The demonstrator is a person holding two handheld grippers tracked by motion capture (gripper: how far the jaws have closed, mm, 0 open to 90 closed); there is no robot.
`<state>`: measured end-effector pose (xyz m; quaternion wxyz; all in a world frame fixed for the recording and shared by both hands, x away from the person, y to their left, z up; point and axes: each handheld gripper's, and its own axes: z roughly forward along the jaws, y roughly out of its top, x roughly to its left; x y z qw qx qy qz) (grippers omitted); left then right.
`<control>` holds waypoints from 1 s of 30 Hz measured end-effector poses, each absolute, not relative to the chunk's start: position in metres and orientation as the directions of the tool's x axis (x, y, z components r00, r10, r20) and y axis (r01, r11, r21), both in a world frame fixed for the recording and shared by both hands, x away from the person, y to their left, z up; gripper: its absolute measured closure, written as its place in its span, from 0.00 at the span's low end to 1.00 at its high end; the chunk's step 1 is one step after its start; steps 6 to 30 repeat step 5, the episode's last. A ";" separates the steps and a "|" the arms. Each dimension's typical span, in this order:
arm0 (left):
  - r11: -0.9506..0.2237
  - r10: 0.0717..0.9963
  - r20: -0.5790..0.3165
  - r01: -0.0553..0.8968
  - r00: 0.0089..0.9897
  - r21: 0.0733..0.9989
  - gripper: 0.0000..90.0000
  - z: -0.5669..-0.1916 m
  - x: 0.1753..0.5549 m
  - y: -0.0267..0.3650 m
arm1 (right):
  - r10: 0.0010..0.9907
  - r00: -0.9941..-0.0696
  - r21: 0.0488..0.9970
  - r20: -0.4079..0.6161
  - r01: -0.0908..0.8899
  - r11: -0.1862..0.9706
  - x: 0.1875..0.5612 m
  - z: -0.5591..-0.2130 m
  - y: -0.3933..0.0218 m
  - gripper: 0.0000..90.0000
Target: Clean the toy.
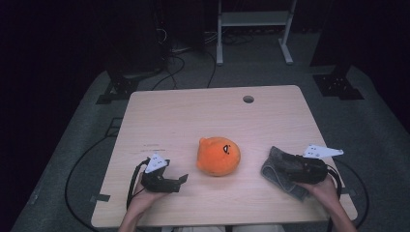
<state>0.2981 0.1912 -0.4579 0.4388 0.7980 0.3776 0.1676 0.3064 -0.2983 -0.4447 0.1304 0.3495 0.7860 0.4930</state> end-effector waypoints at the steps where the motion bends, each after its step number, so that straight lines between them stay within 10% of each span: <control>1: -0.330 0.750 -0.064 0.456 0.659 0.827 0.09 -0.458 0.298 0.191 | 0.678 -0.722 0.866 0.140 0.421 0.270 0.306 -0.445 -0.298 0.43; 30: -0.311 0.780 -0.076 0.491 0.621 0.814 0.07 -0.462 0.304 0.201 | 0.659 -0.740 0.867 0.138 0.411 0.281 0.307 -0.445 -0.293 0.43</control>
